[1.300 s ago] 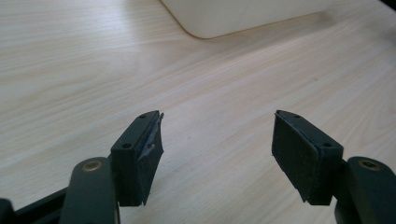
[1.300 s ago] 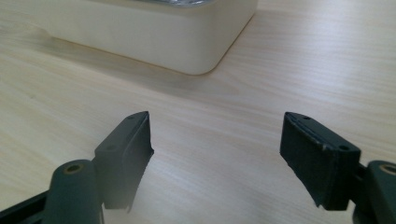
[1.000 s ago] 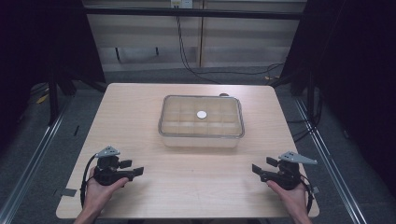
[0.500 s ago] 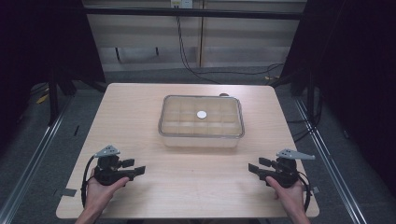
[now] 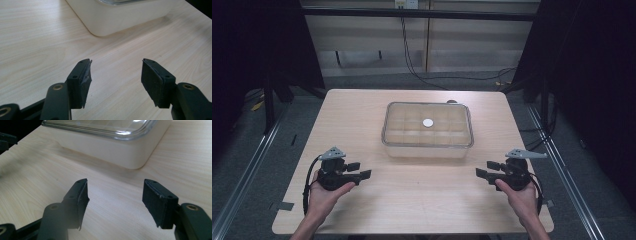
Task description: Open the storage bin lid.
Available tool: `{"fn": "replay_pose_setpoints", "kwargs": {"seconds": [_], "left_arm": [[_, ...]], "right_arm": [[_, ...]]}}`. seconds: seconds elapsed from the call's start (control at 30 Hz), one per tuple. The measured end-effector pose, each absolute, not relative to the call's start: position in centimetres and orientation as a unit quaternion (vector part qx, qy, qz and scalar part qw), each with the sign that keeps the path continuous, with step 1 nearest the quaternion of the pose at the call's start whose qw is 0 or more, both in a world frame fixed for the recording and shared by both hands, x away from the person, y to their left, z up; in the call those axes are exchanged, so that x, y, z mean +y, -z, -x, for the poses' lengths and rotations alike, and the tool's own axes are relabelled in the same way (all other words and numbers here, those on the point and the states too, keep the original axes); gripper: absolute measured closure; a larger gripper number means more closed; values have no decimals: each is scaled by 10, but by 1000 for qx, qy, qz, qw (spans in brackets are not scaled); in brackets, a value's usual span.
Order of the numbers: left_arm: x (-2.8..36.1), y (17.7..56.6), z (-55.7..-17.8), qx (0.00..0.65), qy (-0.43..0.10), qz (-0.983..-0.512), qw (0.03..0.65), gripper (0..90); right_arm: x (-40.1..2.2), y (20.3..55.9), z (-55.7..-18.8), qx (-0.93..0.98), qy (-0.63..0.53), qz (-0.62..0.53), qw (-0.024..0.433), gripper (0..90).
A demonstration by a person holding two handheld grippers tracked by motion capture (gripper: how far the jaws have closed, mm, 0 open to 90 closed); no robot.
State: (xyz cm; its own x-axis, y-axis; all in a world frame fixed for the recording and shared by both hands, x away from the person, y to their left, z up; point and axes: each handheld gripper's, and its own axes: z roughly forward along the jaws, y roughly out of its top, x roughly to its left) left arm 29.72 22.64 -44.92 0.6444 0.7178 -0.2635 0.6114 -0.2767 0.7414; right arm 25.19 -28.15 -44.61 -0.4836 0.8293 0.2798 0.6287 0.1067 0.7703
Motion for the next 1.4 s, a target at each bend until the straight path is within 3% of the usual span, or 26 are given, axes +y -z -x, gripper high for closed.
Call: {"fn": "replay_pose_setpoints", "kwargs": {"seconds": [0.7,1.0,1.17,1.4], "left_arm": [[210,420,-327,406,-76,-792,451,357],[198,416,-343,415,-87,-792,439,394],[196,416,-354,423,-86,-788,438,391],[194,417,-372,429,-82,-791,429,385]], "right_arm": [[-276,422,-299,729,-471,-486,97,340],[-278,419,-315,738,-462,-484,82,342],[-275,416,-323,742,-451,-485,104,343],[-272,414,-336,746,-443,-488,99,343]]}}
